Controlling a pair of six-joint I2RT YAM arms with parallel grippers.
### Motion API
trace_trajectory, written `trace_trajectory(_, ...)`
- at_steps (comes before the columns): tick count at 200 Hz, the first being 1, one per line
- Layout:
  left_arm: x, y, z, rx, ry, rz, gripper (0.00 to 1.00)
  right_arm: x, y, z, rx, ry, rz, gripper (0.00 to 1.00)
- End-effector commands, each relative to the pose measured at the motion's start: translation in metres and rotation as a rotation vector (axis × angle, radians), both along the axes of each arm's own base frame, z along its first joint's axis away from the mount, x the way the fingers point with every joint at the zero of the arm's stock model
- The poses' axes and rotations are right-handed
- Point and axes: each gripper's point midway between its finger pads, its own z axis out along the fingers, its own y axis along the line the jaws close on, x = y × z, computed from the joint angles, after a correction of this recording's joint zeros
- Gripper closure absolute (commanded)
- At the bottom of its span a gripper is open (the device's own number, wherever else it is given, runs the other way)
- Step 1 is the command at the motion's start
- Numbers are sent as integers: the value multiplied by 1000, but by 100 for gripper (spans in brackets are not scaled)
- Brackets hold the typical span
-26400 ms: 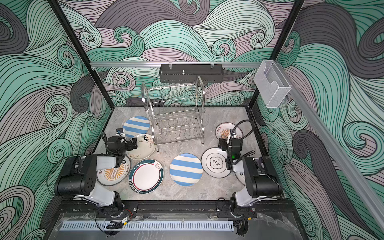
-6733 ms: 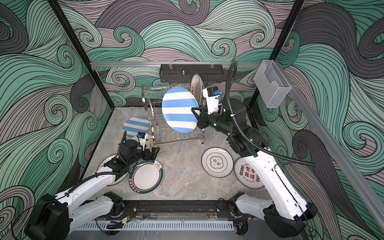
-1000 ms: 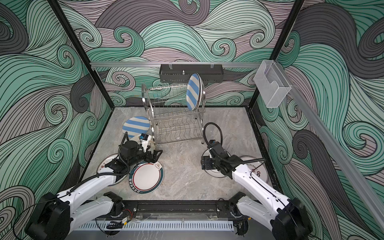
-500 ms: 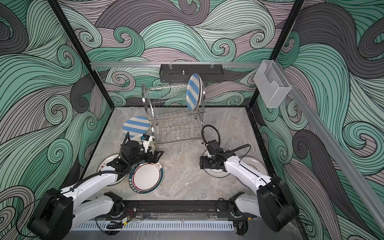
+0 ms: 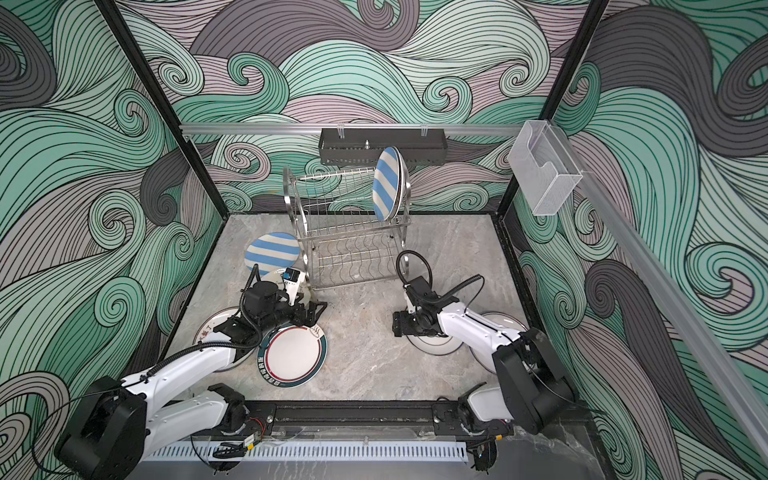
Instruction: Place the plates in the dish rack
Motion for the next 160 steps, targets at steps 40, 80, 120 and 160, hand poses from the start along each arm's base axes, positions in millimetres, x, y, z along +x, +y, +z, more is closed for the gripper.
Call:
trace_trajectory(40,3,-1,4,-7,-6,-4,2,-34,37,-9,110,61,85,20)
trace_trajectory(80,3,-2,3,-7,-4,-5,1,-44,62,-7,173,45,137,21)
trace_trajectory(120,3,-1,4,-8,-6,-5,1,-50,106,4,295,34,221,21)
trace_trajectory(160,2,-1,6,-7,-11,-4,1,-57,139,23,388,14,337,23)
